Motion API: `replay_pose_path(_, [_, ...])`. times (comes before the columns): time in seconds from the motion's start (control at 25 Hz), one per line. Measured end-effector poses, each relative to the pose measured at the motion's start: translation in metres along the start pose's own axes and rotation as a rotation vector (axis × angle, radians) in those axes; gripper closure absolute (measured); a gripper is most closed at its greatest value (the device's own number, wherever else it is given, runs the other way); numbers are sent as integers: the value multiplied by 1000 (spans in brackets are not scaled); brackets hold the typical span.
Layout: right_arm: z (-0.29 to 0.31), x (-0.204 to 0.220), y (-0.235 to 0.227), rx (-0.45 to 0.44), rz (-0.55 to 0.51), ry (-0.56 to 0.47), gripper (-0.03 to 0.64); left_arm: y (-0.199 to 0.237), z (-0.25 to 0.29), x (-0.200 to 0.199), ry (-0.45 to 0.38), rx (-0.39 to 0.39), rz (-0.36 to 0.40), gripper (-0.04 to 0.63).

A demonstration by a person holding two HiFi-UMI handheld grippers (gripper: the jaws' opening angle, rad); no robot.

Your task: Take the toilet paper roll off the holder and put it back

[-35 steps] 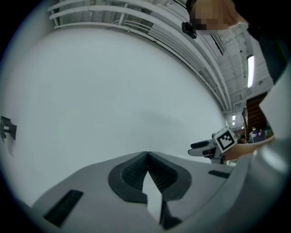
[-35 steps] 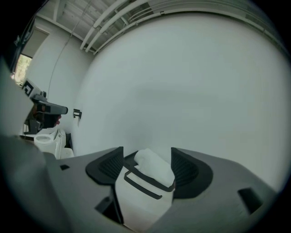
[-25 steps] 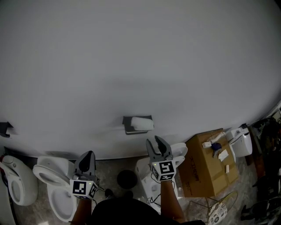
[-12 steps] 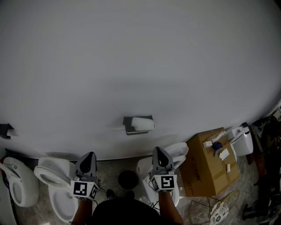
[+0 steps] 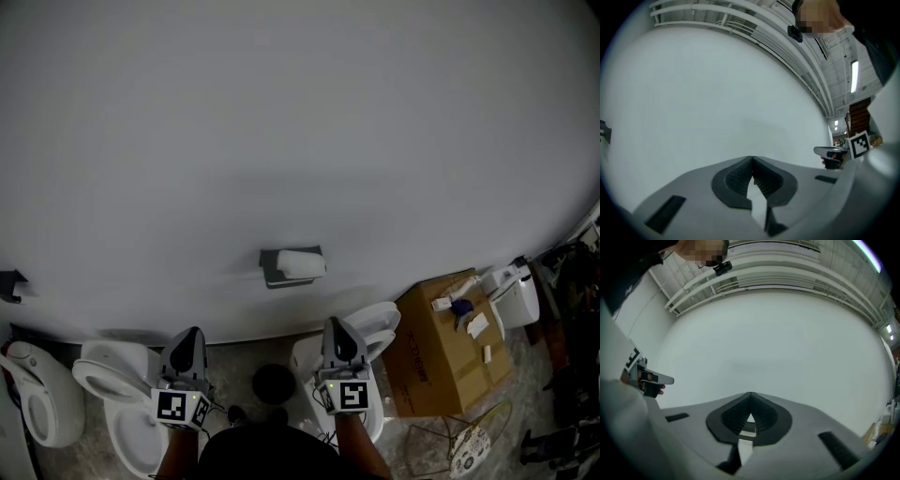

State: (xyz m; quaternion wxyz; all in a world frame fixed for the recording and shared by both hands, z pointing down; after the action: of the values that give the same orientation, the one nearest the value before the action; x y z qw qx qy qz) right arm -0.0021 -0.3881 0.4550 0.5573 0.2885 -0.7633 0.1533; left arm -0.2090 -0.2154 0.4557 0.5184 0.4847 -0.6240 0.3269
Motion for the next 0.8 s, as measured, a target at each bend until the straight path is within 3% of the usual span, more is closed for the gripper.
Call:
replay_pose_path(0.4, [-2, 6, -17, 41, 24, -6, 614, -1, 6, 7, 8, 6, -1, 592])
replay_pose_path(0.8, [0, 6, -15, 19, 17, -7, 614, -5, 11, 9, 9, 9, 2, 592])
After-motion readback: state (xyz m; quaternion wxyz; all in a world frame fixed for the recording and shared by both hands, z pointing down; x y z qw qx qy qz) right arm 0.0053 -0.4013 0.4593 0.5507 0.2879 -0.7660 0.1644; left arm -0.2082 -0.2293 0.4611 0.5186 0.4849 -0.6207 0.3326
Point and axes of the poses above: the fingertips, and each gripper's own axes: z forward along the fingers, y to its left, x out of its underside, the point moved 1 cm from there along -z, backward along the fingers, and after that the axes turned 11 degrees about -y, right-handed, at the moved point
